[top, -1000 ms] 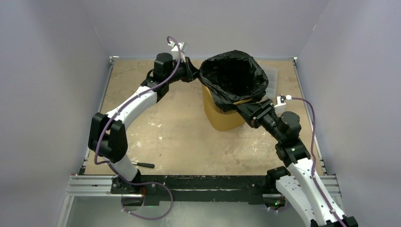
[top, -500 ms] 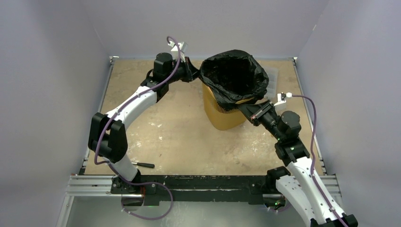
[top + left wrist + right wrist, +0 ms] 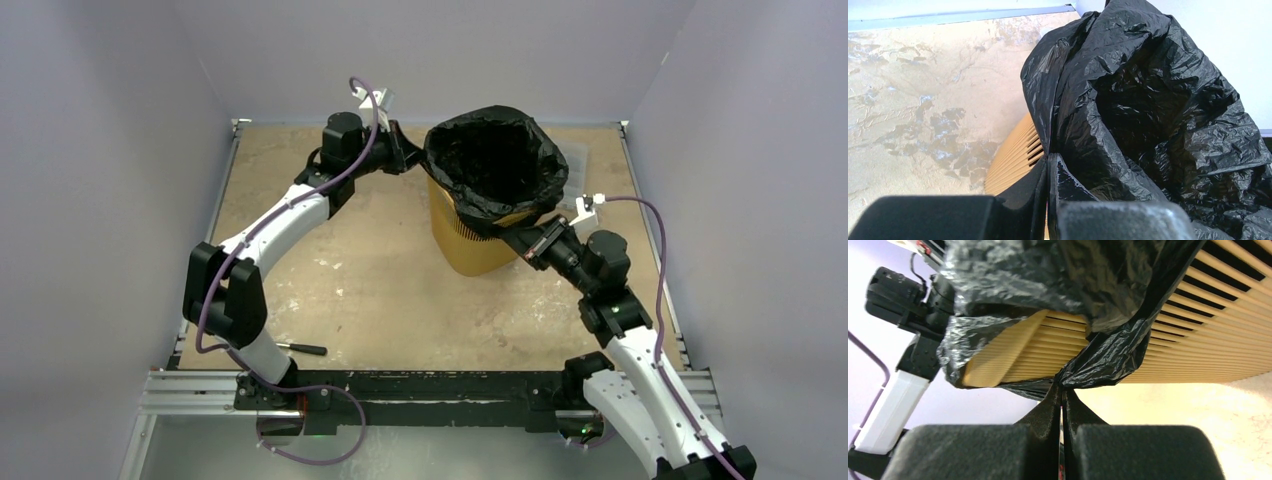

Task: Put the trash bags into the trash bin

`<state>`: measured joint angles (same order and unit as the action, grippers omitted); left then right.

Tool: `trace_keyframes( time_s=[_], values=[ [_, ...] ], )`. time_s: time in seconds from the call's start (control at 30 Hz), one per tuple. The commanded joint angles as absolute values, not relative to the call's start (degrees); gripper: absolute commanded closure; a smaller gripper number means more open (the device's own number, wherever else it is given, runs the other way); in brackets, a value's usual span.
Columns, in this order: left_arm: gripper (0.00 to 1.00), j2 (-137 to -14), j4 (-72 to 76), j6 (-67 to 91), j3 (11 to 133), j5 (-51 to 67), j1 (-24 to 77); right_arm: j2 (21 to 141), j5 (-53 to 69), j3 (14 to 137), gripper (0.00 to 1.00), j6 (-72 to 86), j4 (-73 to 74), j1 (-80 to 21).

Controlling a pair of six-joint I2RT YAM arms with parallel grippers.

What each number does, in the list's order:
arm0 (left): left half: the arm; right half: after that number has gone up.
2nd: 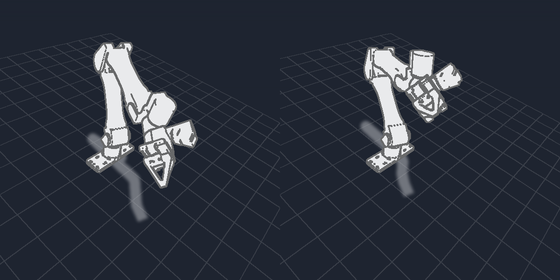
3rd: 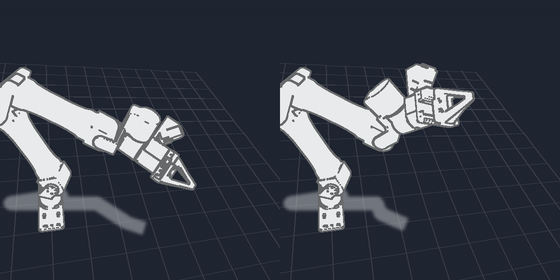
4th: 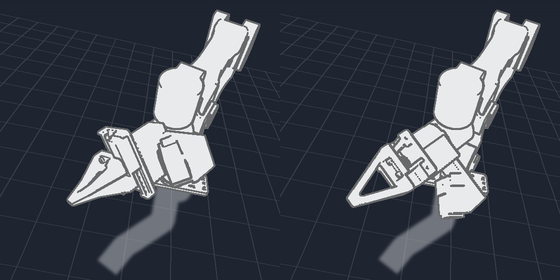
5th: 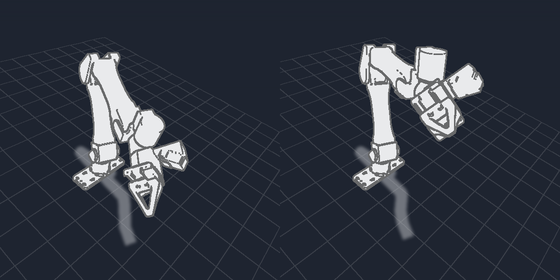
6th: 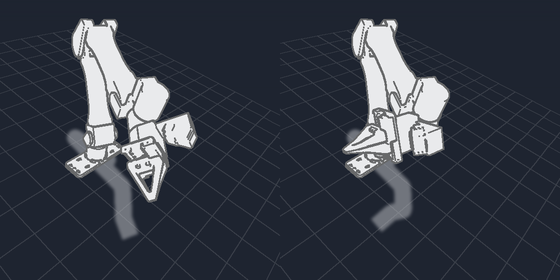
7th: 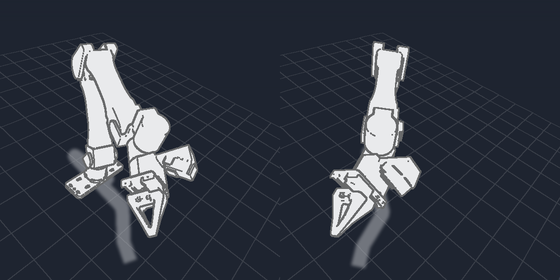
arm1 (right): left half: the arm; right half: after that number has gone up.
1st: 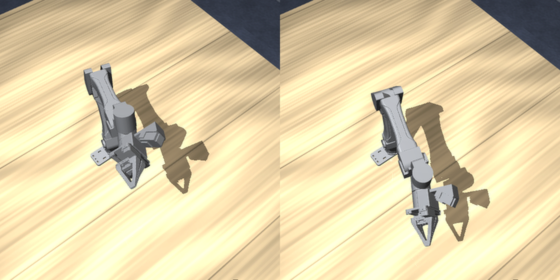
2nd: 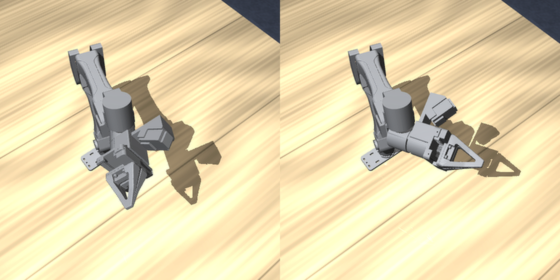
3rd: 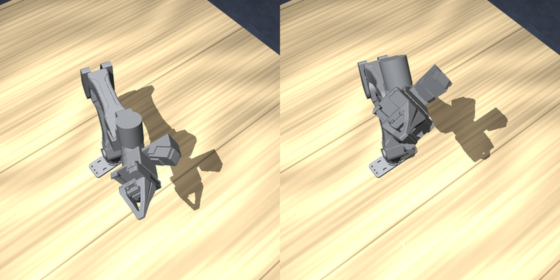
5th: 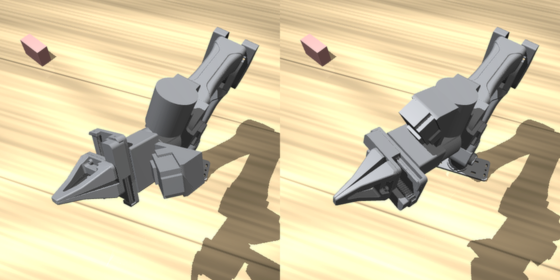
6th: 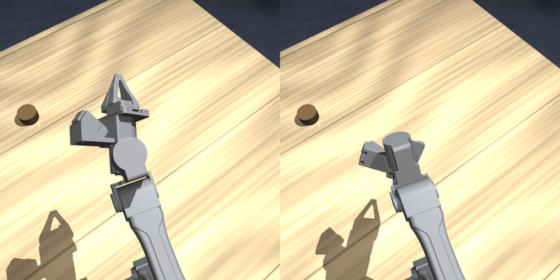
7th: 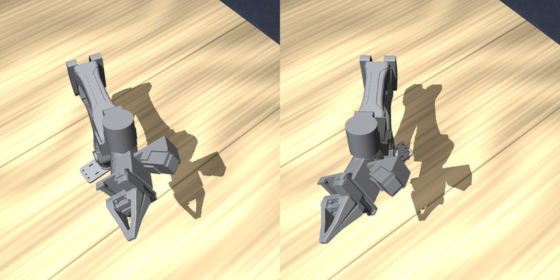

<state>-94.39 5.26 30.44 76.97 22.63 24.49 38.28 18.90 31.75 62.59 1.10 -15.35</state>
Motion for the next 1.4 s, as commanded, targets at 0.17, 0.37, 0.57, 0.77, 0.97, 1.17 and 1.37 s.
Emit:
trace_keyframes(
  time_s=[0.17,0.37,0.57,0.77,0.97,1.17,1.37],
  values=[
    [1.00,-90.1,8.7,31.1,73.6,24.5,24.9,42.0,16.4,32.2,1.00,52.5,8.1,-15.3],
    [1.00,-90.7,9.4,31.4,72.0,24.2,24.9,41.6,14.7,30.5,1.00,53.6,6.4,-15.3],
    [1.00,-91.0,10.0,31.5,67.7,24.2,24.9,42.9,10.8,30.3,1.00,51.3,7.7,-15.3],
    [1.00,-88.2,12.8,33.3,62.7,24.7,25.0,46.3,10.3,31.9,1.00,47.1,8.9,-15.3],
    [1.00,-83.7,11.4,33.7,59.9,24.2,25.0,50.4,7.7,37.3,1.00,39.0,12.8,-15.3],
    [0.97,-78.6,11.4,35.6,55.8,22.9,26.3,53.2,5.2,41.2,1.00,32.5,12.5,-15.3],
    [0.67,-70.8,7.2,35.6,49.5,16.1,27.2,60.2,4.7,44.7,1.00,25.1,14.4,-15.3]
  ],
)
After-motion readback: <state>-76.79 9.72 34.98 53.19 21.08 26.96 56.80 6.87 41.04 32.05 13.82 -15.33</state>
